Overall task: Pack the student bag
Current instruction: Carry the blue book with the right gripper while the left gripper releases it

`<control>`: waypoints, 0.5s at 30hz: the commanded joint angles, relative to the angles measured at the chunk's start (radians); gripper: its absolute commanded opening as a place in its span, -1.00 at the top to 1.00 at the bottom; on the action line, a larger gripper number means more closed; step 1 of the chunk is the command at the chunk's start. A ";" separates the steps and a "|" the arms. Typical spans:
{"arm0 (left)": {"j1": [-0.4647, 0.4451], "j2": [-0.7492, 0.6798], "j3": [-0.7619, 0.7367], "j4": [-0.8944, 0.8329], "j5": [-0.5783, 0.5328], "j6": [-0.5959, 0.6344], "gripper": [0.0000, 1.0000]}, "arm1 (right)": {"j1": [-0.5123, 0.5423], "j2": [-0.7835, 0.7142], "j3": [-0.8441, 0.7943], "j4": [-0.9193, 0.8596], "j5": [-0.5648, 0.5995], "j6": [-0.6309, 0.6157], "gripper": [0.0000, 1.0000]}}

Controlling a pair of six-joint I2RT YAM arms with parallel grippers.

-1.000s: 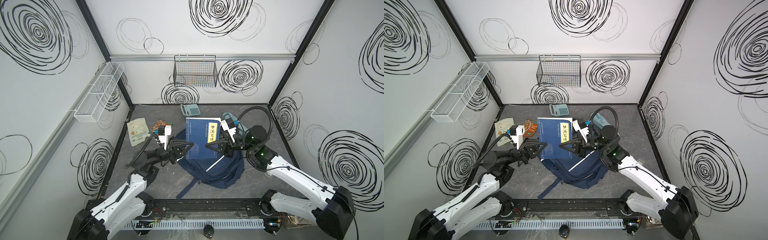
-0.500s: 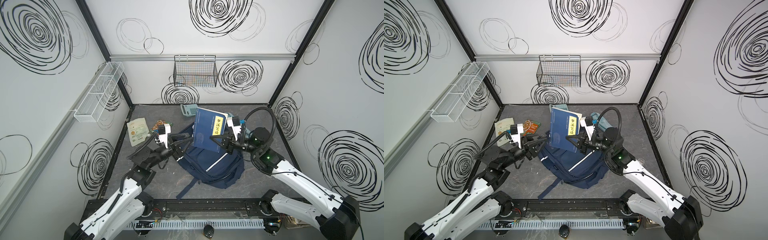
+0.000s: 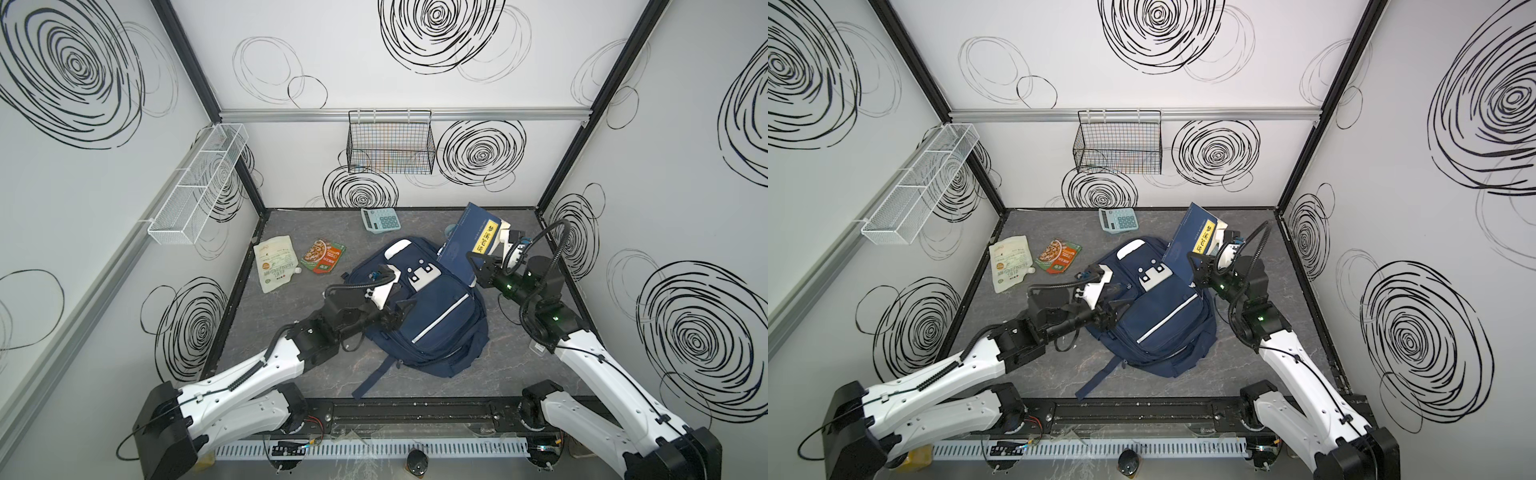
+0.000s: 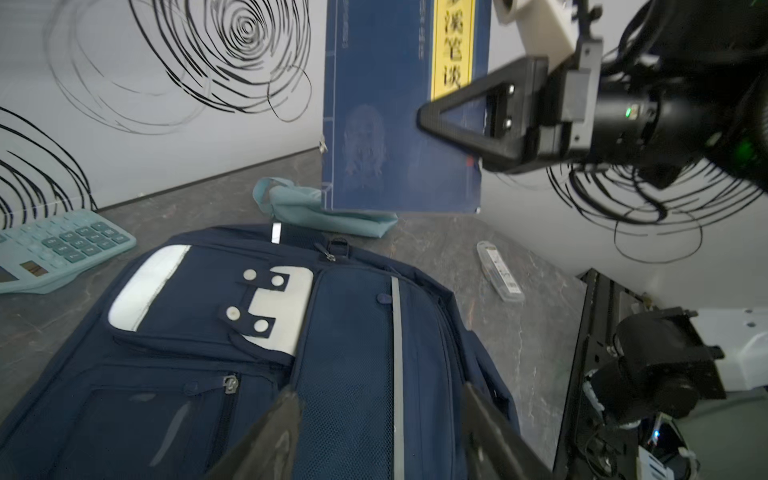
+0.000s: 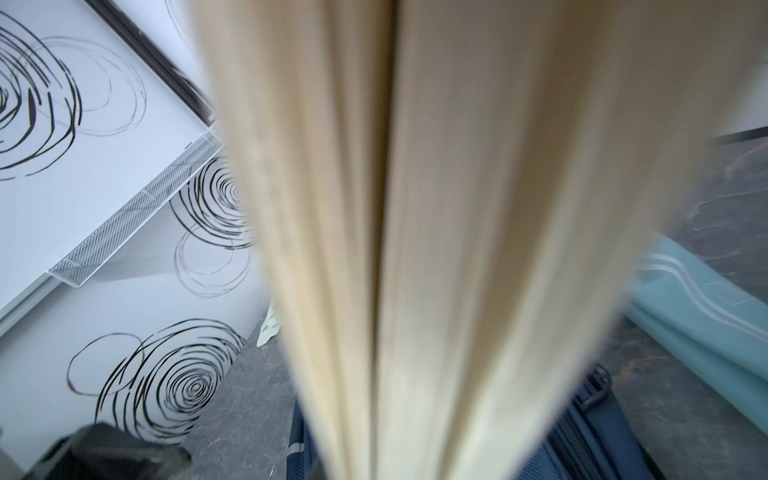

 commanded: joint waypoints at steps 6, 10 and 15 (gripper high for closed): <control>-0.132 0.202 0.082 0.039 -0.096 0.115 -0.42 | -0.054 -0.278 -0.125 -0.018 0.333 0.047 1.00; -0.196 0.341 0.164 0.002 -0.145 0.135 -0.43 | -0.057 -0.372 -0.168 0.014 0.444 0.048 1.00; -0.259 0.504 0.265 -0.010 -0.127 0.142 -0.41 | -0.058 -0.397 -0.167 0.029 0.511 0.024 1.00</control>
